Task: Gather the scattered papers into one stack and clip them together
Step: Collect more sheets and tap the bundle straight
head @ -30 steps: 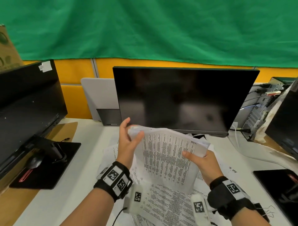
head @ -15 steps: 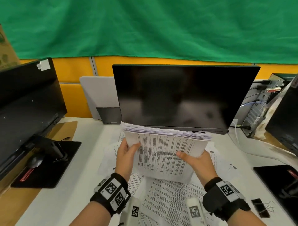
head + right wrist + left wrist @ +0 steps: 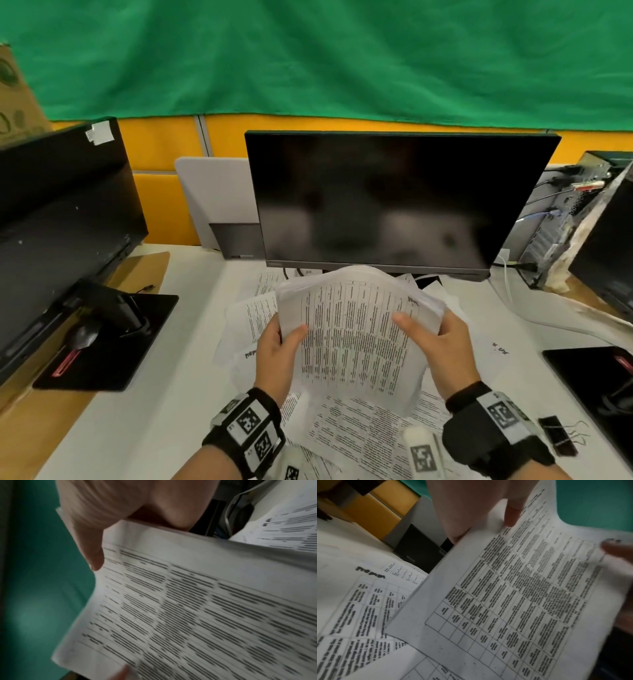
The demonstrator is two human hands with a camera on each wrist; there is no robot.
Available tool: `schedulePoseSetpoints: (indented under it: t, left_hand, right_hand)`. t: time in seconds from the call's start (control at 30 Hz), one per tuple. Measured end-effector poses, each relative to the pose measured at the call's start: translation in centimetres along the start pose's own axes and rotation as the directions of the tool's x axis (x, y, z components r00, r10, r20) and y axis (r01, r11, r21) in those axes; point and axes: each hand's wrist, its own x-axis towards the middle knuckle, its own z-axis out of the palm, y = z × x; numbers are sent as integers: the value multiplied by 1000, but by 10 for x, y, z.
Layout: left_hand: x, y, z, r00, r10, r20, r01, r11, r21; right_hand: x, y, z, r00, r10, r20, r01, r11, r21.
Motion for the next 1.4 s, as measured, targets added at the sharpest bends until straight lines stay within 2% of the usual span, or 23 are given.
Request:
schedulePoseSetpoints:
  t: [0.1, 0.17, 0.37, 0.47, 0.53, 0.6, 0.67, 0.73, 0.87, 0.97, 1.07, 1.2, 1.27, 1.4]
  left_hand:
    - [1, 0, -3, 1000, -23, 15, 22, 1000, 7]
    - [2, 1, -3, 999, -25, 23, 25, 1000, 4]
    - [4, 2, -5, 999, -17, 47, 17, 1000, -6]
    - [6, 1, -7, 998, -22, 52, 23, 1000, -10]
    - [8, -1, -8, 998, -42, 43, 43, 999, -21]
    - [10, -4, -9, 997, -70, 46, 71, 997, -21]
    - [10, -10, -7, 993, -109, 50, 109, 994, 6]
    - [10, -14, -1, 992, -119, 36, 117, 992, 39]
    - [9, -13, 4, 996, -82, -22, 82, 997, 4]
    - [8, -24, -1, 990, -135, -39, 136, 991, 15]
    - [8, -37, -2, 982, -191, 0, 191, 977, 99]
    - [23, -26, -8, 969, -226, 97, 193, 945, 264]
    - [33, -18, -19, 949, -261, 178, 200, 932, 302]
    - [24, -24, -40, 864, -398, 310, 284, 891, 354]
  right_hand:
    - [5, -17, -6, 988, -156, -9, 156, 988, -19]
    - [7, -25, -7, 977, -214, -20, 214, 976, -35]
    - [10, -28, -5, 970, -229, -80, 218, 968, -122]
    - [10, -27, -11, 968, -252, -5, 251, 965, -79]
    - [8, -18, -16, 977, -185, 103, 196, 975, -107]
    - [5, 1, -19, 989, -35, 147, 58, 986, -159]
    - [1, 21, -16, 981, 144, 127, -118, 975, -189]
    - [-1, 34, -9, 965, 252, 75, -235, 955, -180]
    - [0, 40, 0, 960, 279, -30, -281, 955, -91]
    - [-10, 50, 6, 943, 331, -42, -334, 939, -82]
    - [-12, 56, 14, 928, 371, -41, -373, 923, -92]
    - [13, 47, 13, 928, 371, -35, -371, 910, -185]
    - [24, 36, 9, 931, 364, -2, -360, 920, -154]
    - [36, 28, -1, 920, 392, -3, -392, 920, -20]
